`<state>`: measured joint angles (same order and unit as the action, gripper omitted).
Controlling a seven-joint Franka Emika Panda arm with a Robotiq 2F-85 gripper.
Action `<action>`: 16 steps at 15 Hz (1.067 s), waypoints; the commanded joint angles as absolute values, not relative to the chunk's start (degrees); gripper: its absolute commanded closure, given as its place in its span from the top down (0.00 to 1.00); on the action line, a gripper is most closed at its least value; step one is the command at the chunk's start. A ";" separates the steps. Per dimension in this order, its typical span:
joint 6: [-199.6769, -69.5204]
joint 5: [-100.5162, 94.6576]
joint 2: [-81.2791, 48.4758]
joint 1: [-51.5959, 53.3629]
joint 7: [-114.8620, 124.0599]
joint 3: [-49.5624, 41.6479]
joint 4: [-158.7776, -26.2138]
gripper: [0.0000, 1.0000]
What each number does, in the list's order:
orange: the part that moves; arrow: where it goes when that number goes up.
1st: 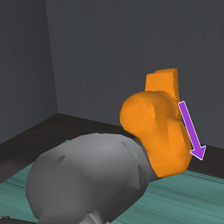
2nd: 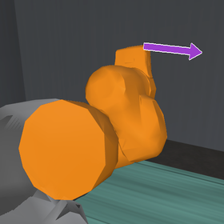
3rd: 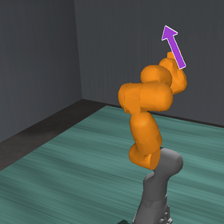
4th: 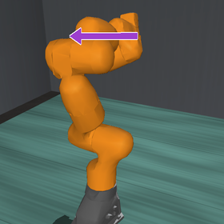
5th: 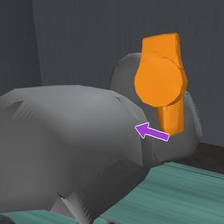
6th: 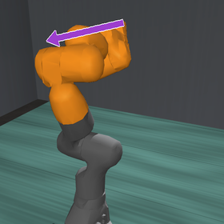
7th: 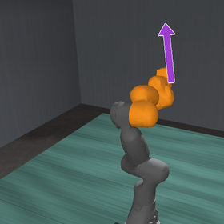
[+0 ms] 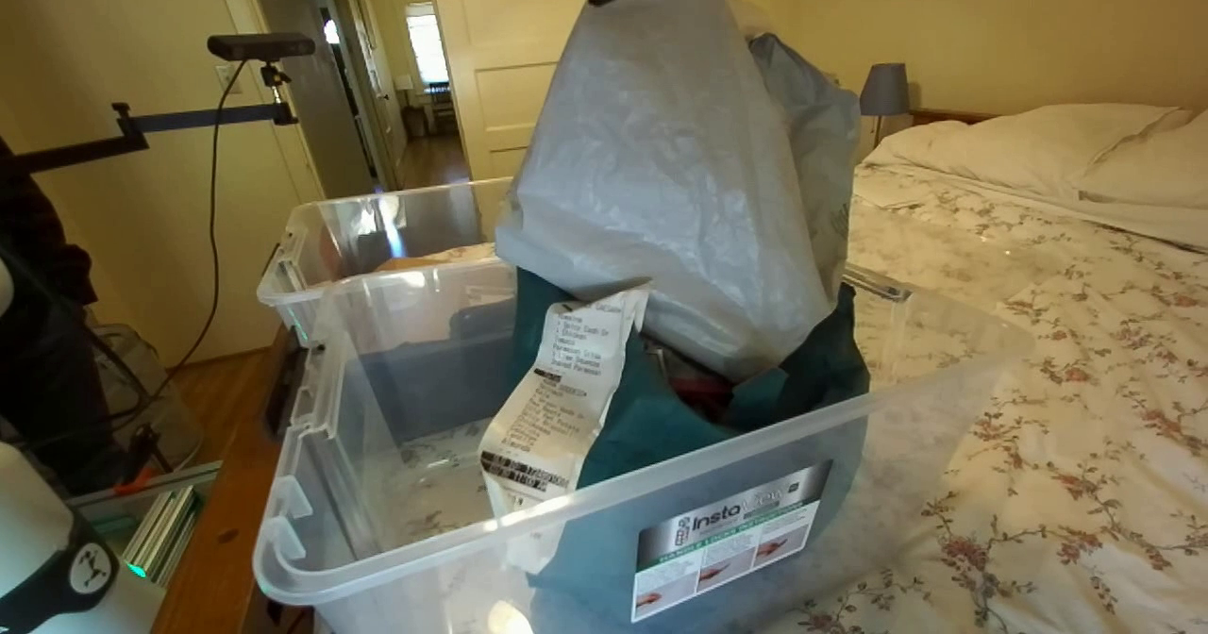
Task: Pick up the plastic from the box and put it in the other box
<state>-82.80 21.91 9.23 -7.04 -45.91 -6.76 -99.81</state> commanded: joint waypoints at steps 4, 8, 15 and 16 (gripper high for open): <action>-82.92 18.62 10.18 -4.76 -50.70 -7.34 -104.02 1.00; -86.45 20.62 12.83 -4.10 -50.37 -6.98 -109.41 1.00; -104.96 23.31 15.58 -2.87 -47.20 -7.25 -120.52 1.00; -107.68 23.68 17.20 -2.66 -47.13 -7.40 -122.99 1.00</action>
<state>-107.71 24.08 17.25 -3.99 -47.42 -6.21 -123.16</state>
